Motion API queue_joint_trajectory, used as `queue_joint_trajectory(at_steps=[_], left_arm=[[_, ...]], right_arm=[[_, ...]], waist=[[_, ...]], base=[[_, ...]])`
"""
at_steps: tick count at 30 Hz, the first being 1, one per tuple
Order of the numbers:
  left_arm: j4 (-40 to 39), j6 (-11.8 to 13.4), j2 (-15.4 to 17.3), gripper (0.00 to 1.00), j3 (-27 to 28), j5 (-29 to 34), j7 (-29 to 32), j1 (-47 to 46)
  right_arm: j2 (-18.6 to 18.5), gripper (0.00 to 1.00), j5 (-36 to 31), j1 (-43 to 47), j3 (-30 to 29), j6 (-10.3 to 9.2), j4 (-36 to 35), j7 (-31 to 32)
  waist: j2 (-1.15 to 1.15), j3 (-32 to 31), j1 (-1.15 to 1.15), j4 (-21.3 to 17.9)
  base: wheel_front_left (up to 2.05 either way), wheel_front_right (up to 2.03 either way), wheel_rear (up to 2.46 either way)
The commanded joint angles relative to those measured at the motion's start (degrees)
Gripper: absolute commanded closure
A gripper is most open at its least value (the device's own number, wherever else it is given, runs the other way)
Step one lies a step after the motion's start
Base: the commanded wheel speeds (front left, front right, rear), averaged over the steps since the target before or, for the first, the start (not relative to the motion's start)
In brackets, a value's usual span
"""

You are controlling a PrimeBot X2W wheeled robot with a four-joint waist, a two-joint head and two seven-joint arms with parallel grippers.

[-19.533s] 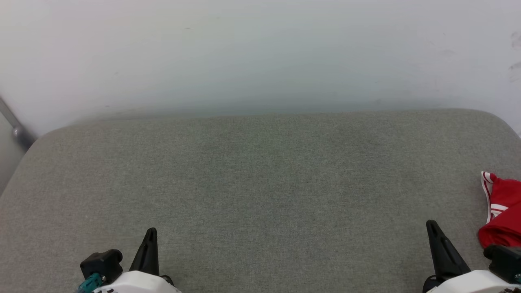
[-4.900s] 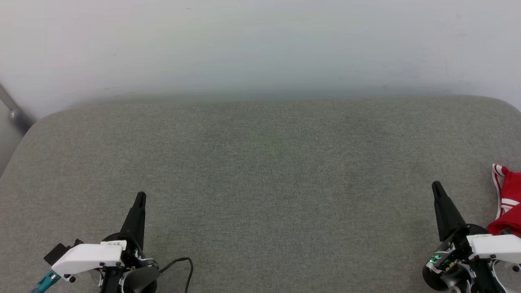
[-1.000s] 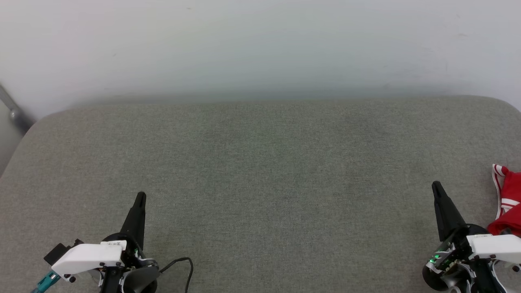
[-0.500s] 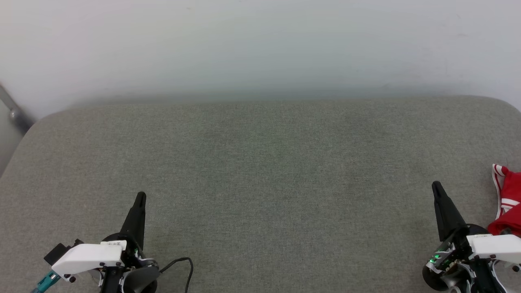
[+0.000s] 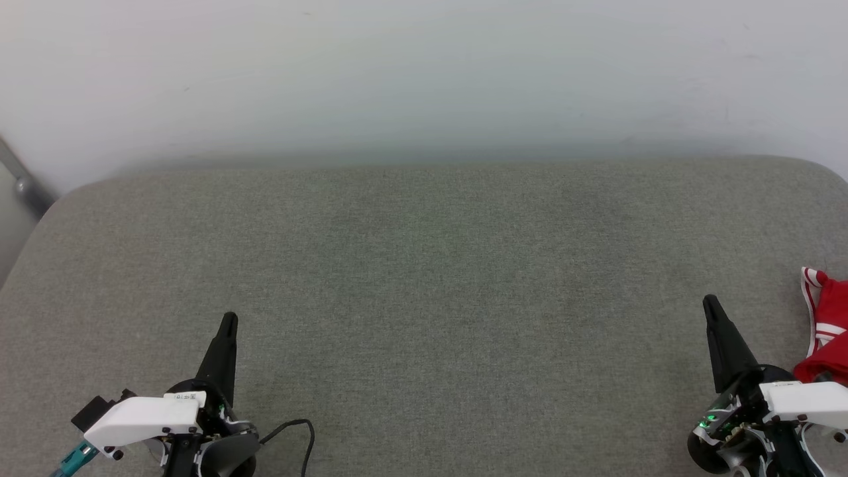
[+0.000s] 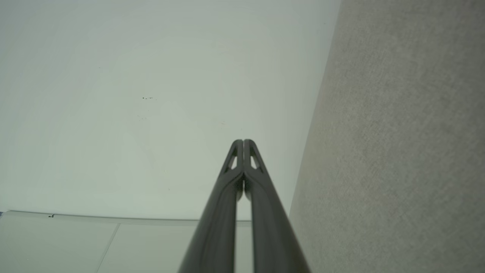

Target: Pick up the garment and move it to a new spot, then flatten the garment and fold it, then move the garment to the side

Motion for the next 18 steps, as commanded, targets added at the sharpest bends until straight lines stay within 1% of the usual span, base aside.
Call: queue_joint_trajectory(at_steps=[1, 18], left_arm=[[-0.01, -0.13, -0.08, 1.00, 0.07, 0.04, 0.11, -0.42], [-0.01, -0.13, -0.08, 1.00, 0.07, 0.04, 0.11, -0.42]], right_arm=[[0.23, 1.00, 0.23, -0.65, 0.03, 0.00, 0.03, -0.01], [0.23, 1.00, 0.23, -0.65, 0.03, 0.00, 0.03, -0.01]], waist=[[0.00, 0.00, 0.00, 0.00], [0.00, 0.00, 0.00, 0.00]], base=[[0.00, 0.00, 0.00], [0.00, 0.00, 0.00]])
